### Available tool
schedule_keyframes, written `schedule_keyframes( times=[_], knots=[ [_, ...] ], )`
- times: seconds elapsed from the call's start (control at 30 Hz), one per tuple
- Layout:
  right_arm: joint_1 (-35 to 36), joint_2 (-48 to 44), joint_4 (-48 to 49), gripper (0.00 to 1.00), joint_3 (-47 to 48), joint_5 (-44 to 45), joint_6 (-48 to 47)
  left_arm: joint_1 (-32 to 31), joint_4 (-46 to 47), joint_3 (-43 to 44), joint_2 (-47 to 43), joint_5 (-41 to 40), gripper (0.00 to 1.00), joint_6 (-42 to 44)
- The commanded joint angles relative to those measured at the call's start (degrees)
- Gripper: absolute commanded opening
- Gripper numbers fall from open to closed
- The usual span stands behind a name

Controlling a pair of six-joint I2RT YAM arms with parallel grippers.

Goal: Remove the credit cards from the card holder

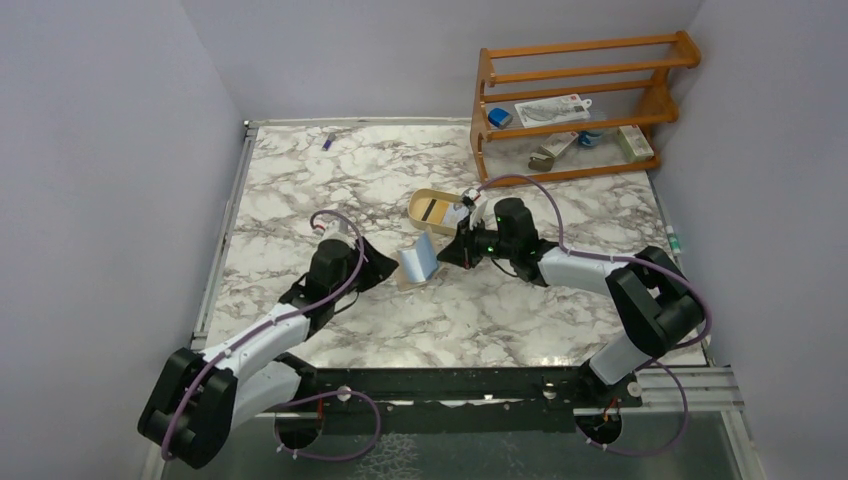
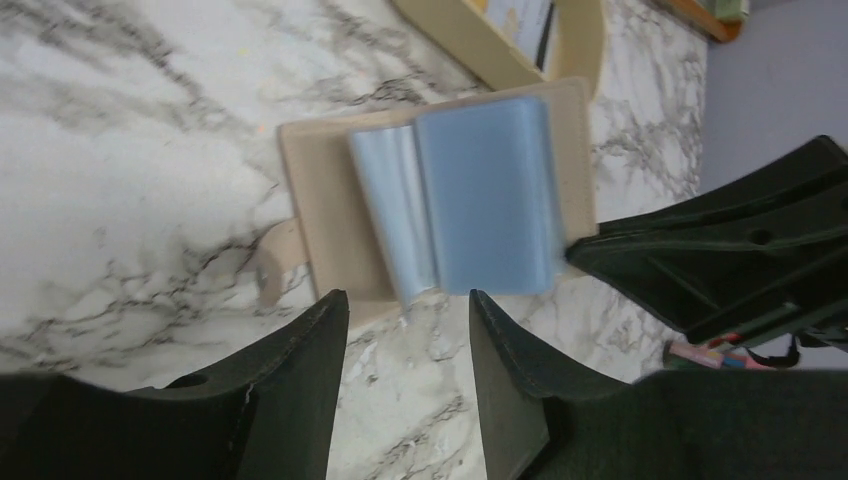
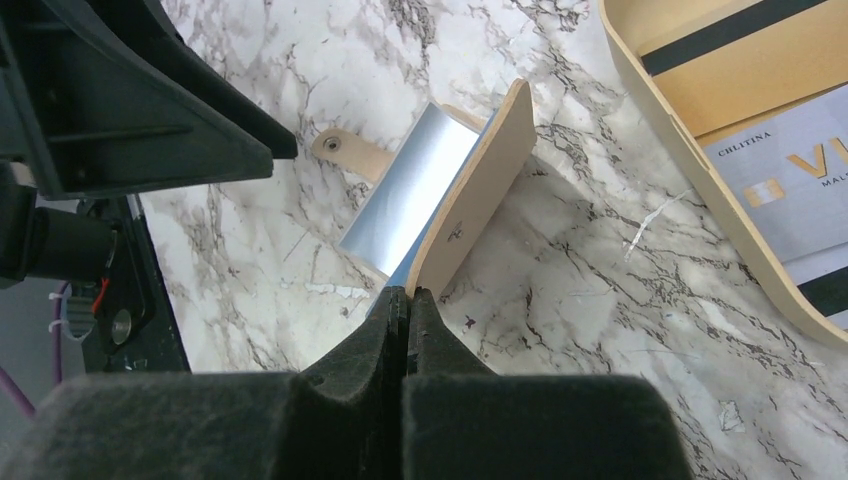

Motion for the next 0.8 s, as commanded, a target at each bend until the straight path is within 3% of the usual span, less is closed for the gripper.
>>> schedule_keyframes(
  times=[0.0, 0.13, 0.4, 0.77],
  knots=[
    [-0.11, -0.19, 0.46, 0.01, 0.26, 0.65, -0.5, 0.6, 1.63, 7.47, 3.68, 9.34, 0.48, 5.39],
    [0.49, -0.35, -1.19, 0.01, 0.26, 3.07, -1.69, 0.59, 3.99, 10.72, 8.66, 15.61, 0.48, 5.82],
    [1.25, -1.76, -5.31, 0.01, 1.71, 6.32, -3.91, 0.53, 7.25, 11.51, 12.96, 18.66, 0.49, 4.84],
    [3.17, -3.44, -11.94, 0.01, 5.91, 9.38, -6.72, 0.53, 7.19, 11.86, 17.11, 17.37, 0.49, 5.03]
  ],
)
